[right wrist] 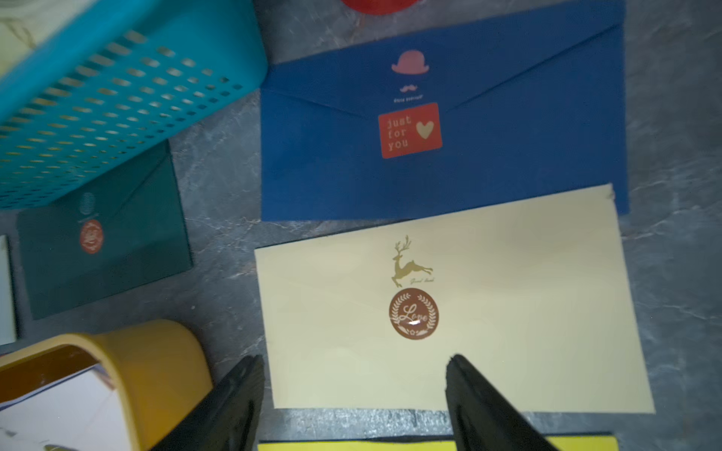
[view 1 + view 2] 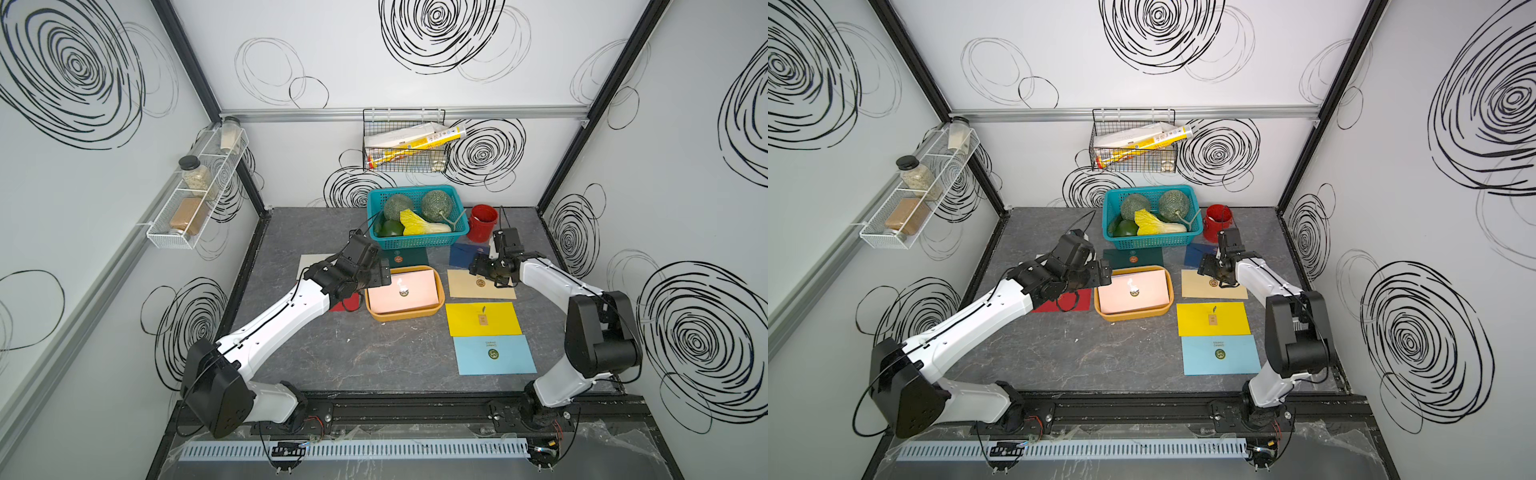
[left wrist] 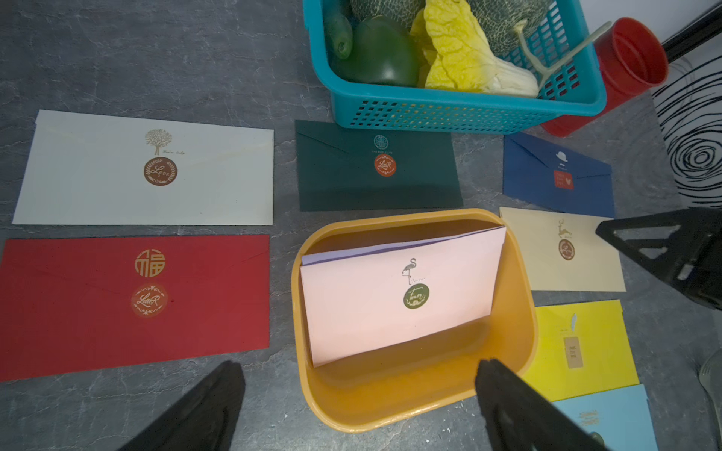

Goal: Put the sealed envelopes into the storage box
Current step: Adjust the storage box at the center of the board.

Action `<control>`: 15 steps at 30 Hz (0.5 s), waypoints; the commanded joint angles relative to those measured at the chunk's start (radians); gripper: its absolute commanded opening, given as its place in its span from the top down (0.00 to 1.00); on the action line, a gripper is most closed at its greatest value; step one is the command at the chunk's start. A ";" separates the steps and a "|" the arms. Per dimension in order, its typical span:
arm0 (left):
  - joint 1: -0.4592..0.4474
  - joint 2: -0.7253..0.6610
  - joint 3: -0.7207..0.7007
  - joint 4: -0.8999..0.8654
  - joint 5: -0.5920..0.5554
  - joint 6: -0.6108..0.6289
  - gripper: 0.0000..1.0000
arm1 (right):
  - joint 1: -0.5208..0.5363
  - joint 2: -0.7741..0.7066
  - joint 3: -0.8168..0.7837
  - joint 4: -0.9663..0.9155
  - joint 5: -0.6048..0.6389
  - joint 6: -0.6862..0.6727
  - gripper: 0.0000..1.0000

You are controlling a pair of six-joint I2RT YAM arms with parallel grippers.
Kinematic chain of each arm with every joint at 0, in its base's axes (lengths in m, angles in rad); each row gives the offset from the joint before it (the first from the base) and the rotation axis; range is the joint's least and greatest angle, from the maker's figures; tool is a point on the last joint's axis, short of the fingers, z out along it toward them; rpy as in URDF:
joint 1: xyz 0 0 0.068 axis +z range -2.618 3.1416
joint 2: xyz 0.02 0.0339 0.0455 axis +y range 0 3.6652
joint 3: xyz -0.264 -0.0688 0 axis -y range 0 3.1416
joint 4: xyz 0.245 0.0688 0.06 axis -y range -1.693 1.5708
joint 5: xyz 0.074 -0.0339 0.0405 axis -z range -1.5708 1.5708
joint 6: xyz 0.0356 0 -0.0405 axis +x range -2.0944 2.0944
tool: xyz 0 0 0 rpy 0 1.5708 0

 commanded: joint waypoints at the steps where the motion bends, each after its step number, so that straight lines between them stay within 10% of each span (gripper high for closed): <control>1: 0.003 0.013 -0.002 0.009 -0.014 -0.012 0.01 | -0.002 0.032 0.004 -0.012 0.002 -0.034 0.24; 15: -0.016 0.004 -0.010 0.015 -0.009 -0.005 0.01 | -0.006 0.118 -0.067 0.034 -0.005 -0.039 0.25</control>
